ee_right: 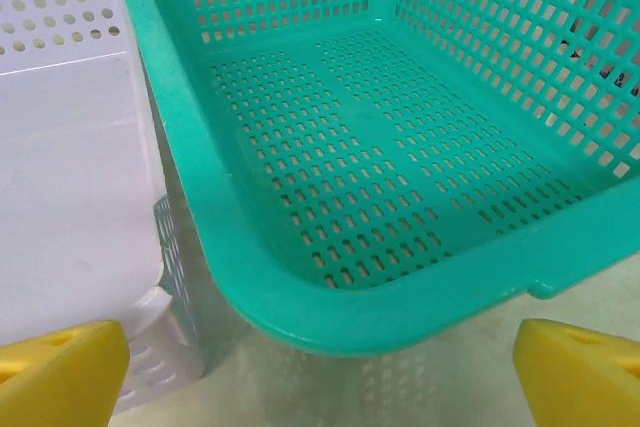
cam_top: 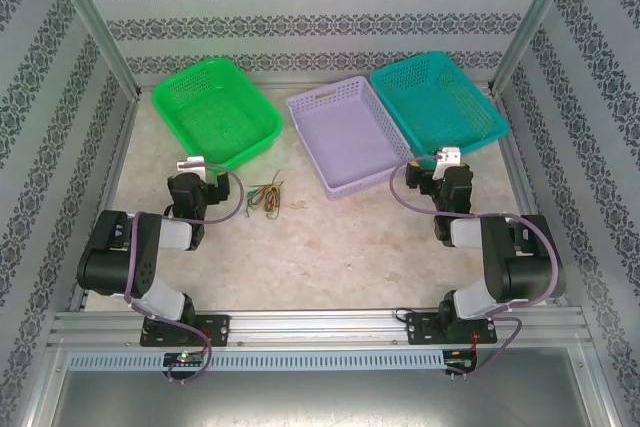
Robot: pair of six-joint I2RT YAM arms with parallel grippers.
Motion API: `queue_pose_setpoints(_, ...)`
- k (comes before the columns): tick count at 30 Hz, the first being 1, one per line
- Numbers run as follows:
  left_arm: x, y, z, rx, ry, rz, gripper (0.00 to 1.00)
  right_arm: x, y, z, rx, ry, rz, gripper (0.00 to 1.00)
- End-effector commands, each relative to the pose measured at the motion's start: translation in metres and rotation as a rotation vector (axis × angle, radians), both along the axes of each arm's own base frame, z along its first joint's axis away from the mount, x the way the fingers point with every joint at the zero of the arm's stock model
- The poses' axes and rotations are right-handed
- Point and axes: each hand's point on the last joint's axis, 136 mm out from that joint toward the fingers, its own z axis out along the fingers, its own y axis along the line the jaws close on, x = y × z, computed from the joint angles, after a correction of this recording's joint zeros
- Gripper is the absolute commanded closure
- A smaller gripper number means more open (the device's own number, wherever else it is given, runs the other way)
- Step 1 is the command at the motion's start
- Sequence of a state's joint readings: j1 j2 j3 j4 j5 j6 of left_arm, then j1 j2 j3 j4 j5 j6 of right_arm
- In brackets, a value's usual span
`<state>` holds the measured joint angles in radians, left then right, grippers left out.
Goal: Untangle the cables
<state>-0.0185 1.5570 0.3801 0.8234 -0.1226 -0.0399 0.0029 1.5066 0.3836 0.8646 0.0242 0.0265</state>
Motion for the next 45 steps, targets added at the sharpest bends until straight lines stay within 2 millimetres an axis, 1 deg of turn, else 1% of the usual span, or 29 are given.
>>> queue_pose_setpoints(1, 0.009, -0.002, 0.014, 0.002, -0.050, -0.015, 0.00, 0.003, 0.004, 0.006, 0.007, -0.024, 0.019, 0.02)
queue_pose_setpoints(24, 0.009, -0.002, 0.013, 0.002, -0.049, -0.015, 0.00, 0.003, 0.004, 0.006, 0.006, -0.022, 0.017, 0.02)
queue_pose_setpoints(27, 0.007, 0.000, 0.017, 0.003, -0.066, -0.005, 0.00, 0.001, 0.003, 0.008, 0.007, -0.038, 0.011, 0.02)
queue_pose_setpoints(29, -0.004, 0.007, 0.033, 0.023, -0.104, 0.052, 0.00, -0.005, -0.004, 0.022, 0.005, -0.079, -0.033, 0.02)
queue_pose_setpoints(31, -0.024, 0.018, 0.058, 0.021, -0.148, 0.149, 0.00, -0.017, -0.012, 0.045, -0.017, -0.102, -0.103, 0.02)
queue_pose_setpoints(32, -0.034, 0.023, 0.068, 0.000, -0.158, 0.186, 0.00, -0.023, -0.012, 0.056, -0.035, -0.109, -0.123, 0.02)
queue_pose_setpoints(33, -0.044, 0.027, 0.080, -0.022, -0.172, 0.218, 0.00, -0.030, -0.008, 0.075, -0.058, -0.130, -0.131, 0.02)
queue_pose_setpoints(34, -0.055, 0.030, 0.091, -0.046, -0.183, 0.250, 0.00, -0.037, -0.003, 0.100, -0.082, -0.164, -0.134, 0.02)
queue_pose_setpoints(35, -0.064, 0.032, 0.099, -0.065, -0.187, 0.265, 0.00, -0.044, 0.001, 0.120, -0.094, -0.196, -0.143, 0.02)
queue_pose_setpoints(36, -0.070, 0.030, 0.111, -0.087, -0.203, 0.262, 0.00, -0.053, 0.004, 0.147, -0.079, -0.241, -0.164, 0.02)
queue_pose_setpoints(37, -0.075, 0.027, 0.125, -0.096, -0.219, 0.249, 0.00, -0.063, 0.005, 0.174, -0.031, -0.283, -0.189, 0.02)
queue_pose_setpoints(38, -0.080, 0.025, 0.135, -0.110, -0.225, 0.243, 0.00, -0.070, 0.003, 0.191, 0.070, -0.298, -0.228, 0.02)
queue_pose_setpoints(39, -0.083, 0.021, 0.147, -0.122, -0.235, 0.218, 0.00, -0.078, 0.002, 0.194, 0.231, -0.230, -0.264, 0.02)
queue_pose_setpoints(40, -0.086, 0.018, 0.159, -0.136, -0.242, 0.212, 0.00, -0.088, 0.005, 0.184, 0.418, -0.115, -0.302, 0.02)
queue_pose_setpoints(41, -0.091, 0.021, 0.162, -0.167, -0.221, 0.241, 0.00, -0.098, 0.006, 0.173, 0.565, -0.027, -0.360, 0.02)
queue_pose_setpoints(42, -0.096, 0.025, 0.164, -0.245, -0.202, 0.308, 0.00, -0.105, 0.006, 0.155, 0.740, 0.030, -0.454, 0.02)
queue_pose_setpoints(43, -0.105, 0.027, 0.161, -0.347, -0.150, 0.379, 0.00, -0.097, 0.023, 0.150, 0.856, 0.053, -0.358, 0.02)
queue_pose_setpoints(44, -0.116, 0.026, 0.154, -0.430, -0.080, 0.437, 0.01, -0.086, 0.047, 0.159, 0.893, 0.037, -0.168, 0.03)
queue_pose_setpoints(45, -0.123, 0.018, 0.152, -0.496, -0.015, 0.439, 0.01, -0.086, 0.063, 0.153, 0.870, 0.092, -0.099, 0.15)
